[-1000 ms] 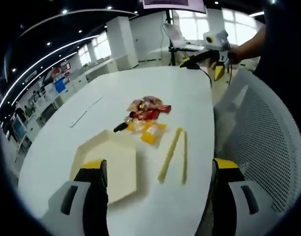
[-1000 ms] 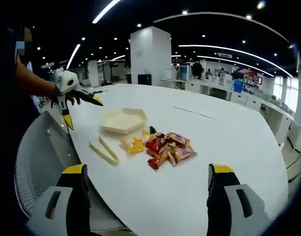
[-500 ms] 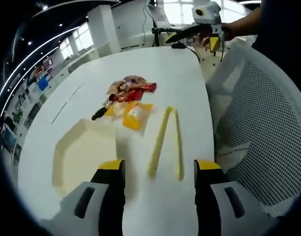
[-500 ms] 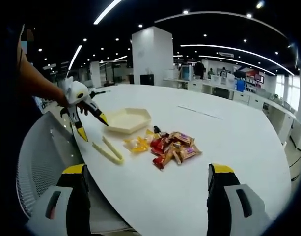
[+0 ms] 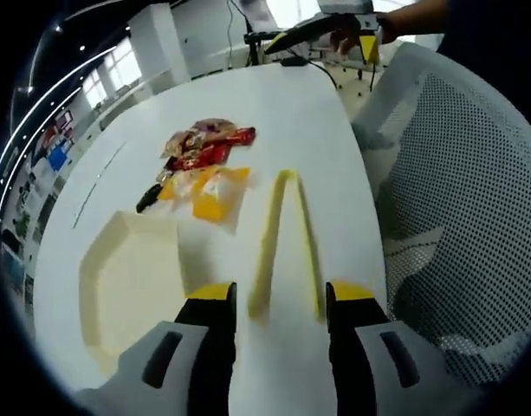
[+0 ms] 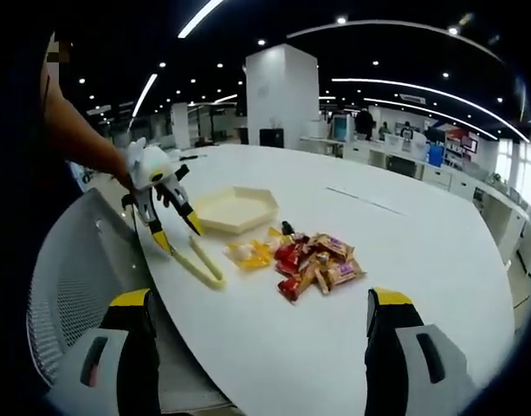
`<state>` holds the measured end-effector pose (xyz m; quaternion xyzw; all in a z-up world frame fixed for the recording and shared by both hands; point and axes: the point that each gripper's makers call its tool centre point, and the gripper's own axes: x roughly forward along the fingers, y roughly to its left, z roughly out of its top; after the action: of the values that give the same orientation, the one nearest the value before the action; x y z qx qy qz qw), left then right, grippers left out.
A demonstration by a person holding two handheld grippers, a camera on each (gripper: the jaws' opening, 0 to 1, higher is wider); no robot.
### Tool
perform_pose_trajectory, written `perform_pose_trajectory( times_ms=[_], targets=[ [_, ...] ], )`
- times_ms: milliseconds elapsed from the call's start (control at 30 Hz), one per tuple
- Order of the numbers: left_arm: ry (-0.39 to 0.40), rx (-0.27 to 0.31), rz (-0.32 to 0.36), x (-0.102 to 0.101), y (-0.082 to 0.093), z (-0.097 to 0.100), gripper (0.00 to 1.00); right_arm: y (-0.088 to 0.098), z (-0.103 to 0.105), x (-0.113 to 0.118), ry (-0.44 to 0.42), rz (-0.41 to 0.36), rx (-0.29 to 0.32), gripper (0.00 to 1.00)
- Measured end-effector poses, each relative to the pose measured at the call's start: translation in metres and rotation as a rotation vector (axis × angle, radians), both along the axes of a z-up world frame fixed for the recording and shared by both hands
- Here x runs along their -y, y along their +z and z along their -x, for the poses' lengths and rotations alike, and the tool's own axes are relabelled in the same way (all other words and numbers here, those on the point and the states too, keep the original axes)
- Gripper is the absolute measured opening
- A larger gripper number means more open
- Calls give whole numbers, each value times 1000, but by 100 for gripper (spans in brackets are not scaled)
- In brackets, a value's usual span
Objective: Place the target food into the container with the food tongs after gripping and lifting it, then release it inside without dropping or visibly crushing the food.
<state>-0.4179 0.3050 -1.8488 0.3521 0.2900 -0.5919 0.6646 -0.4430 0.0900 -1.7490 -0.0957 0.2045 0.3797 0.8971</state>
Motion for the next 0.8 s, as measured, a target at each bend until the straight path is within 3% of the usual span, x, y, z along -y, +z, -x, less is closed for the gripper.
perform_pose_trajectory(
  times_ms=[133, 167, 300, 400, 433, 500, 667, 800],
  targets=[
    [-6, -8, -23, -1, -8, -1, 31, -1, 1, -2, 5, 3, -8, 99],
    [-4, -19, 8, 3, -5, 1, 31, -1, 1, -2, 7, 1, -8, 99],
    [-38, -15, -11, 2, -4, 2, 26, -2, 3, -3, 10, 2, -13, 99],
    [-25, -5, -25, 1, -5, -2, 20, -2, 3, -3, 11, 1, -17, 99],
    [7, -26, -31, 0, -6, 0, 20, -2, 3, -2, 9, 2, -16, 99],
    [-23, 32, -47, 1, -5, -6, 14, -1, 2, -3, 9, -2, -15, 99],
    [16, 48, -105, 0, -7, -14, 3, 0, 2, -5, 16, 1, -16, 99],
    [29, 20, -94, -2, -7, -13, 1, 1, 1, -5, 12, -6, -15, 99]
  ],
)
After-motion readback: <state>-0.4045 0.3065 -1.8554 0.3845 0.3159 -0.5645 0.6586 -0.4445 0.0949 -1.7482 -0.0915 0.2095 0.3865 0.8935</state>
